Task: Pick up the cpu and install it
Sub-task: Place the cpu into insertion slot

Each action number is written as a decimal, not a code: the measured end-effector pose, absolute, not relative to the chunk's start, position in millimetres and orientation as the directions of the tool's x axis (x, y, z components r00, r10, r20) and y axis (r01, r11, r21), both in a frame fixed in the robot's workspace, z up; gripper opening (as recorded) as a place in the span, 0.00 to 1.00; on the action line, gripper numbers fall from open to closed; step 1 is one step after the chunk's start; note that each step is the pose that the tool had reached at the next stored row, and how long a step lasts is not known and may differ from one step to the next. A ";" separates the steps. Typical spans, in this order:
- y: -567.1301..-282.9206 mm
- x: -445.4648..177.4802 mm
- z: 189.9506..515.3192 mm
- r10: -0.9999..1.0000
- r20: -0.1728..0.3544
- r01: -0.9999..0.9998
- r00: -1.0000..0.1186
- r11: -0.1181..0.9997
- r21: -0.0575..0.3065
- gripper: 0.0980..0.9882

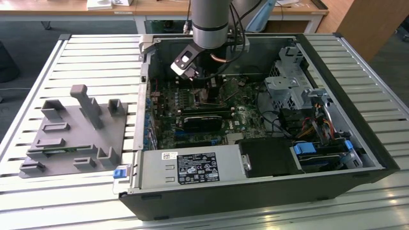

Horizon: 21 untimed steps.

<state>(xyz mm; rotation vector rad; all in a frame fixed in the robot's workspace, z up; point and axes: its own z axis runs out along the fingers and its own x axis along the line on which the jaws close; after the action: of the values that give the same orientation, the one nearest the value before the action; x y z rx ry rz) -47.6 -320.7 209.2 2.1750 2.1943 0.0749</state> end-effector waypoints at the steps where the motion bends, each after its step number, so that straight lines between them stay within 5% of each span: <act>1: -320.4 -48.3 209.0 1.000 -0.002 0.998 -0.003 0.004 0.070 0.49; 21: -317.8 -49.9 195.1 1.000 -0.002 0.998 0.008 -0.008 0.070 0.49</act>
<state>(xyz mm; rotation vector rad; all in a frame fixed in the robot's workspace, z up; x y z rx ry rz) -49.9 -317.8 195.1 2.1931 2.1763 0.0736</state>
